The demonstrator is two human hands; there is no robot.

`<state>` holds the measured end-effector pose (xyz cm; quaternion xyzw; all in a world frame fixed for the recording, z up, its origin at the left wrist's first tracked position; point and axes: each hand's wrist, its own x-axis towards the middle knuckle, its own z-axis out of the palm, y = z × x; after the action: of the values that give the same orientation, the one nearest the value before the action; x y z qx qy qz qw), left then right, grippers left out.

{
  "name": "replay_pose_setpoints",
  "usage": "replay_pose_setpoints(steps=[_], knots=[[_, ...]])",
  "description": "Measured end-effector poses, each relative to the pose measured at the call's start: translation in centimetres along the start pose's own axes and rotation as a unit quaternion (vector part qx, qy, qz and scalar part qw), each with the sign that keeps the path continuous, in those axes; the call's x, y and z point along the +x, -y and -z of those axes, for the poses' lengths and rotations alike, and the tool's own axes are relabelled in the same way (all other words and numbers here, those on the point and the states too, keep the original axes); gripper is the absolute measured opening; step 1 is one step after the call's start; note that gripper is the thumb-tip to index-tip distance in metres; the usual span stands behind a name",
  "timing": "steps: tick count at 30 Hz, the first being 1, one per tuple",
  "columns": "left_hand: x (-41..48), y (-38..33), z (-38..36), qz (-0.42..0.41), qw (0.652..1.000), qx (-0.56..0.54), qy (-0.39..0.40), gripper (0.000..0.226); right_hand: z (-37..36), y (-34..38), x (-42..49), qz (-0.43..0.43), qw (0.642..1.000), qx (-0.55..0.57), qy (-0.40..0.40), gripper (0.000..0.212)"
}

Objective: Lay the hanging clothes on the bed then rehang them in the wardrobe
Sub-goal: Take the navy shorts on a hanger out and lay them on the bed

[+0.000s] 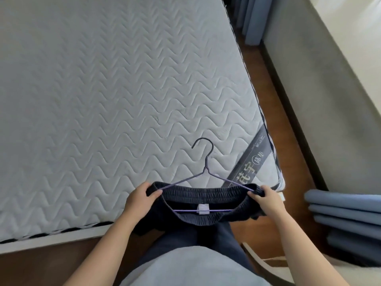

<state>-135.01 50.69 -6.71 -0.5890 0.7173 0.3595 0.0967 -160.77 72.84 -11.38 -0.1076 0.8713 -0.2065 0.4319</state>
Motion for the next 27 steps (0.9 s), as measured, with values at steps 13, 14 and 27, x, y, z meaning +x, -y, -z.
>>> replay_pose_setpoints(steps=[13,14,27], knots=[[9.1,0.3,-2.8,0.037,0.981,0.053,0.182,0.032,-1.7,-2.3,6.2,-0.073,0.992,-0.018,0.098,0.017],[10.4,-0.1,-3.2,0.036,0.98,0.058,0.187,0.031,-2.0,-2.1,7.0,-0.083,0.991,-0.026,0.1,0.012],[28.3,-4.7,-8.1,0.004,0.986,0.074,0.15,0.026,-1.4,4.4,24.5,-0.035,0.989,-0.141,-0.034,0.013]])
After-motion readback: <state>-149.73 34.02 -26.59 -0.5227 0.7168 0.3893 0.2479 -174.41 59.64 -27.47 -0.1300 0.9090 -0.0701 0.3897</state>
